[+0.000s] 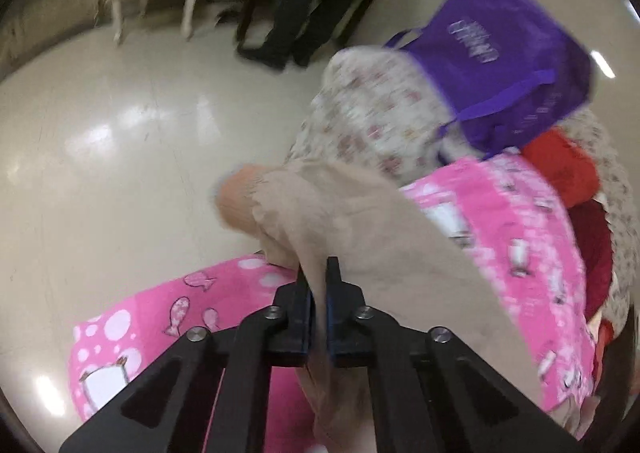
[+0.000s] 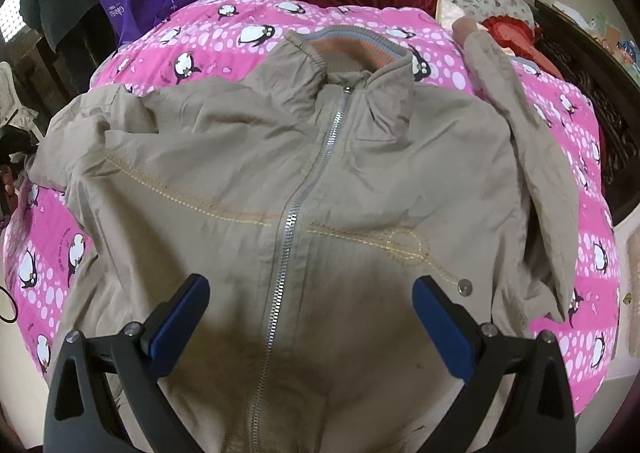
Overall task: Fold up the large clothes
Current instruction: 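Grasp the jacket sleeve cuff with the left gripper and lift it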
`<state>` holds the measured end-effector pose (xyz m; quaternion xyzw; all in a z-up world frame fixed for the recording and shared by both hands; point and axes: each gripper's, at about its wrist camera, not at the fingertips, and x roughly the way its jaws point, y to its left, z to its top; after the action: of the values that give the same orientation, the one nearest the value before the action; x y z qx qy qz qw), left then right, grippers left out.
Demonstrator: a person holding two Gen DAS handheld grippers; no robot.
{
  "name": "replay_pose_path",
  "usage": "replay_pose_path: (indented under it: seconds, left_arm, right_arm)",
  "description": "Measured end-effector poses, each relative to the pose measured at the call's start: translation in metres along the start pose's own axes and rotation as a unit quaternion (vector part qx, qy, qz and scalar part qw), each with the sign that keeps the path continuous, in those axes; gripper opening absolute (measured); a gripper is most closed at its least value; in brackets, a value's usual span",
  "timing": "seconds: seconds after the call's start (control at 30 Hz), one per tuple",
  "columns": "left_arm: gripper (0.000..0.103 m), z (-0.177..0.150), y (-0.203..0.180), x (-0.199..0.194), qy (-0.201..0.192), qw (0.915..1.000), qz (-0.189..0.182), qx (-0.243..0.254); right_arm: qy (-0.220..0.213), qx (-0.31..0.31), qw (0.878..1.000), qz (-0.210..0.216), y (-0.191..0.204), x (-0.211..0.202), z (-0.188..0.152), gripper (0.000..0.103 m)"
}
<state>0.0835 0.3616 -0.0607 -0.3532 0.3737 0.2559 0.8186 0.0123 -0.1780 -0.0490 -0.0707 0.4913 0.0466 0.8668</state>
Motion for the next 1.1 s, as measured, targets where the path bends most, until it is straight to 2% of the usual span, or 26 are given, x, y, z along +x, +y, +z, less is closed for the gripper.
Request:
replay_pose_path:
  seconds: [0.1,0.17,0.27,0.33,0.4,0.43,0.47,0.53,0.63,0.67,0.73,0.77,0.8,0.83,0.9,0.93,0.97,1.03,1.1]
  left_arm:
    - [0.0,-0.014,-0.046,-0.054,-0.036,0.9956,-0.054,0.068]
    - [0.0,-0.031,-0.085,-0.091,-0.047,0.9861,-0.104,0.121]
    - [0.0,-0.073,-0.15,-0.142,-0.059,0.9611,-0.169,0.211]
    - [0.0,-0.111,-0.189,-0.165,-0.051,0.9404,-0.21,0.263]
    - [0.0,-0.159,-0.224,-0.176,-0.027,0.9164,-0.247,0.314]
    - [0.0,-0.184,-0.238,-0.179,-0.015,0.9051,-0.257,0.338]
    - [0.0,-0.218,-0.254,-0.177,0.001,0.8903,-0.267,0.369]
    - [0.0,-0.269,-0.273,-0.165,0.031,0.8702,-0.264,0.415]
    - [0.0,-0.331,-0.284,-0.13,0.099,0.8479,-0.244,0.46]
    - [0.0,-0.351,-0.285,-0.113,0.126,0.8374,-0.231,0.479]
    - [0.003,-0.37,-0.282,-0.103,0.157,0.8234,-0.223,0.497]
    - [0.003,-0.374,-0.276,-0.103,0.17,0.8204,-0.225,0.497]
    - [0.007,-0.372,-0.269,-0.108,0.175,0.8191,-0.23,0.496]
    - [0.014,-0.367,-0.262,-0.119,0.177,0.814,-0.242,0.497]
    - [0.025,-0.353,-0.247,-0.143,0.167,0.8091,-0.262,0.499]
    - [0.031,-0.342,-0.235,-0.158,0.157,0.8097,-0.269,0.497]
    - [0.034,-0.329,-0.223,-0.17,0.145,0.8123,-0.271,0.496]
    - [0.044,-0.316,-0.207,-0.178,0.117,0.8238,-0.256,0.492]
    - [0.044,-0.299,-0.185,-0.172,0.073,0.8458,-0.193,0.492]
  right_arm:
    - [-0.005,0.007,1.0,0.001,-0.007,-0.003,-0.001,0.103]
    - [-0.008,0.021,1.0,0.0,-0.017,-0.003,-0.001,0.103]
    - [-0.011,0.049,0.999,0.003,-0.033,-0.005,-0.002,0.103]
    - [-0.019,0.069,0.997,0.004,-0.046,-0.01,-0.005,0.103]
    - [-0.024,0.083,0.996,-0.002,-0.058,-0.013,-0.007,0.103]
    - [-0.026,0.089,0.996,-0.005,-0.064,-0.015,-0.009,0.103]
    - [-0.027,0.097,0.995,-0.01,-0.072,-0.017,-0.012,0.103]
    - [-0.029,0.109,0.994,-0.014,-0.084,-0.02,-0.017,0.103]
    - [-0.027,0.135,0.99,-0.027,-0.108,-0.023,-0.028,0.103]
    - [-0.024,0.144,0.989,-0.03,-0.115,-0.023,-0.031,0.103]
    - [-0.016,0.161,0.986,-0.032,-0.129,-0.023,-0.039,0.103]
    - [-0.014,0.169,0.985,-0.03,-0.134,-0.023,-0.041,0.103]
    - [-0.017,0.176,0.984,-0.028,-0.139,-0.025,-0.044,0.103]
    - [-0.02,0.183,0.983,-0.012,-0.141,-0.027,-0.046,0.103]
    - [-0.028,0.181,0.983,0.001,-0.141,-0.029,-0.045,0.103]
    - [-0.031,0.177,0.984,0.016,-0.139,-0.03,-0.043,0.103]
    - [-0.036,0.172,0.984,0.034,-0.135,-0.03,-0.039,0.103]
    - [-0.04,0.159,0.985,0.061,-0.122,-0.032,-0.034,0.103]
    - [-0.041,0.14,0.985,0.093,-0.104,-0.03,-0.022,0.103]
